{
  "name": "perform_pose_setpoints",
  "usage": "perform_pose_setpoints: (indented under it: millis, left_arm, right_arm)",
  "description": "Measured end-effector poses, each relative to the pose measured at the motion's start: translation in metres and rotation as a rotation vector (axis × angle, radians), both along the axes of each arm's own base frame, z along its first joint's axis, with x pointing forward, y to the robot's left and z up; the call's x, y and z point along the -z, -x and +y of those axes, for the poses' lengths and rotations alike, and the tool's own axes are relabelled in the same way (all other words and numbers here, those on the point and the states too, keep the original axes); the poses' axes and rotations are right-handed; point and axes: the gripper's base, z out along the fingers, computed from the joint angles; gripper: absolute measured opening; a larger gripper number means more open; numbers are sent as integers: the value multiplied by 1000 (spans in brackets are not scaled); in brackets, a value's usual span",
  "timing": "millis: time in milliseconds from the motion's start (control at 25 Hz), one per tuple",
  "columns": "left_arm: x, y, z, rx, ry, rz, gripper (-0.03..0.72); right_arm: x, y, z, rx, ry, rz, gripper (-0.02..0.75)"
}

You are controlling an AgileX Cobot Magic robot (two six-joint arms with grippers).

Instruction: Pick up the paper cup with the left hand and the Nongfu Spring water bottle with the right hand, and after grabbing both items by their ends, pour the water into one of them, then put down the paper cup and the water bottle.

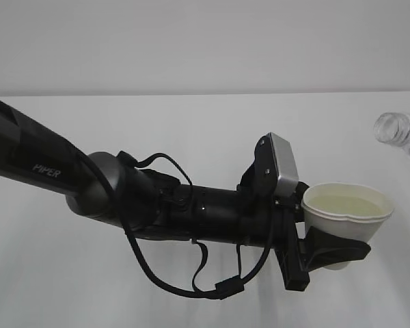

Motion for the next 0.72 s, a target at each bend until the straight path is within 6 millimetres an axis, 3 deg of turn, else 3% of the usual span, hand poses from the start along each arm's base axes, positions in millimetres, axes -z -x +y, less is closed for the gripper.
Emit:
perform_pose_setpoints:
  millis: [720]
  left_arm:
    - [-1, -2, 0, -19, 9, 10, 400]
  right_arm:
    - [0, 0, -1, 62, -127, -14, 420]
